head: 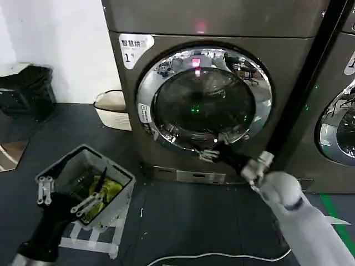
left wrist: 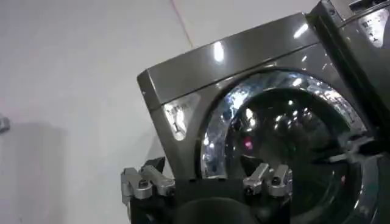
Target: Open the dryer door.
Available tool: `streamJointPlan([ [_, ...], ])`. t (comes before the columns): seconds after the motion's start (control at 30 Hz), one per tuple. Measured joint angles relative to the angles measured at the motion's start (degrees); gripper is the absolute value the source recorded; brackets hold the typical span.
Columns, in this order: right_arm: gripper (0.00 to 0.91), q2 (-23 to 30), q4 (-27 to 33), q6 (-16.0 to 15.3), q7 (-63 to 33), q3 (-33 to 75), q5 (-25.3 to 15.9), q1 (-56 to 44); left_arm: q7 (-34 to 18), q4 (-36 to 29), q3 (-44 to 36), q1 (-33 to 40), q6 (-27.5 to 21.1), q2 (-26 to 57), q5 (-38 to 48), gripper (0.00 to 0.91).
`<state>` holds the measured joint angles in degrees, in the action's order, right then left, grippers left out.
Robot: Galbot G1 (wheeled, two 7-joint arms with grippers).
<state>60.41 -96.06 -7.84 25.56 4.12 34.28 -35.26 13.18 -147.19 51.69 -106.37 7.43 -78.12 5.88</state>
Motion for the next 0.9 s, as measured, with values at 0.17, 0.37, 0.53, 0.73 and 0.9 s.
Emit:
streamJointPlan([
  [0.17,0.907,2.96,3.12,-2.28,-1.08,-4.07,-1.33,4.83,0.19,0.00,-0.66,-0.25,0.02,-0.24,-0.45,0.907],
  [0.37,0.907,6.27,5.98,-2.85,-2.60,-7.56,-1.77,8.63,0.24,0.00,-0.67,-0.76,0.03,-0.43,-0.44,0.907],
  [0.53,0.907,9.49,9.26,-2.37,-0.83,-9.26,-2.04,11.50,0.31,0.00,-0.70,-0.90,-0.07,-0.65,-0.38,0.907],
  [0.73,0.907,13.17,14.49,-0.24,2.00,-10.65,-5.64,13.78,0.46,0.00,-0.50,-0.88,0.00,-0.65,-0.23,0.907],
  [0.9,0.907,15.08,18.42,-0.10,2.49,-10.99,-5.75,15.30,0.10,0.00,-0.46,-0.75,0.12,-0.69,-0.80,0.907],
])
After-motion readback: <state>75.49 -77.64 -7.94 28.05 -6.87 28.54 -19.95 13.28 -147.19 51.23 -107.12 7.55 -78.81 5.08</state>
